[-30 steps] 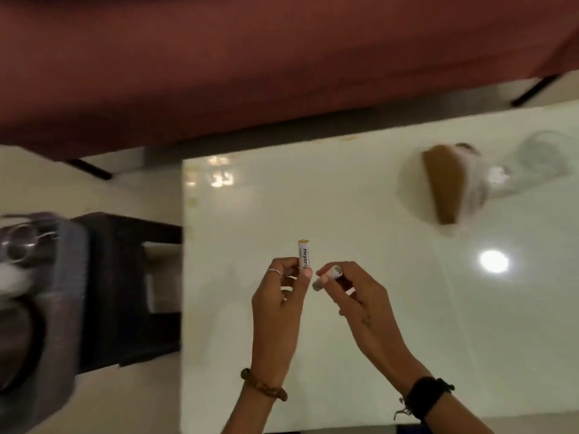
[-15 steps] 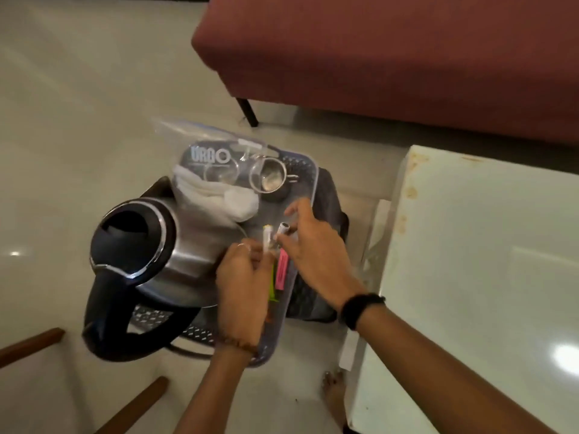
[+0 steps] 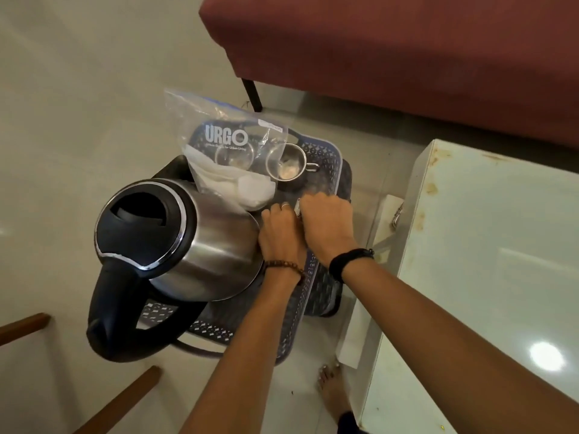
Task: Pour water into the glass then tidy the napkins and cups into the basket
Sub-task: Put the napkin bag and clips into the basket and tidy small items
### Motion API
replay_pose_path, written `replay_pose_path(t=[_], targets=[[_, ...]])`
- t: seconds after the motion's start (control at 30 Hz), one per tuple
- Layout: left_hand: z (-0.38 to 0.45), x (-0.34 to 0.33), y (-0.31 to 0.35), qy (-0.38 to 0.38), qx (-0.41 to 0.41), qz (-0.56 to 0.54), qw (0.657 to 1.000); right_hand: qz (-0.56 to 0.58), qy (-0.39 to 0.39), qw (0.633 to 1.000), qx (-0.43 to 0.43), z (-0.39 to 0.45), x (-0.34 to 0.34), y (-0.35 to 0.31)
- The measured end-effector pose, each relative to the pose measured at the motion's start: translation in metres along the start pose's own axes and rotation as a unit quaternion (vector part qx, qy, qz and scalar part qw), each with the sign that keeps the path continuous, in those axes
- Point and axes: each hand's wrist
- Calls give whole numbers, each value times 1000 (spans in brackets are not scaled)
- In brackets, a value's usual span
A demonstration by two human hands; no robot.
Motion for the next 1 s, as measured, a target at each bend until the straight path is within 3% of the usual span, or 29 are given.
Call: replay_pose_path(t=[0.1,0.23,0.37,0.43,0.7,0.87,1.0], targets=[[-5,2,2,21,-12,-13,1000,55,19,998,25,-5,0,8],[-27,13,18,131,-73,-71,986,228,73,969,55,-33,9,32],[-67,9,58,205,-189,-45,959,370,87,924,-28,-77,17,79],[-89,-4,90,205,-224,-59,951,398,95,908,-96,-103,16,117],[-173,-106,261,-28,-374,-55,925,405,126,857,-293,-232,29,313],[-227,-179,400,-125,-441,-59,887,385,184,826,-369,-320,57,452],[-276,-242,515,-180,-498,-80,845,372,252,780,-434,-388,71,562]])
Point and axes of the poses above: each hand's wrist, its own z-axis towards the middle knuckle, its own x-axis out of the back of the hand, y = z × x, and after that the axes turned 10 degrees about -x, right-handed
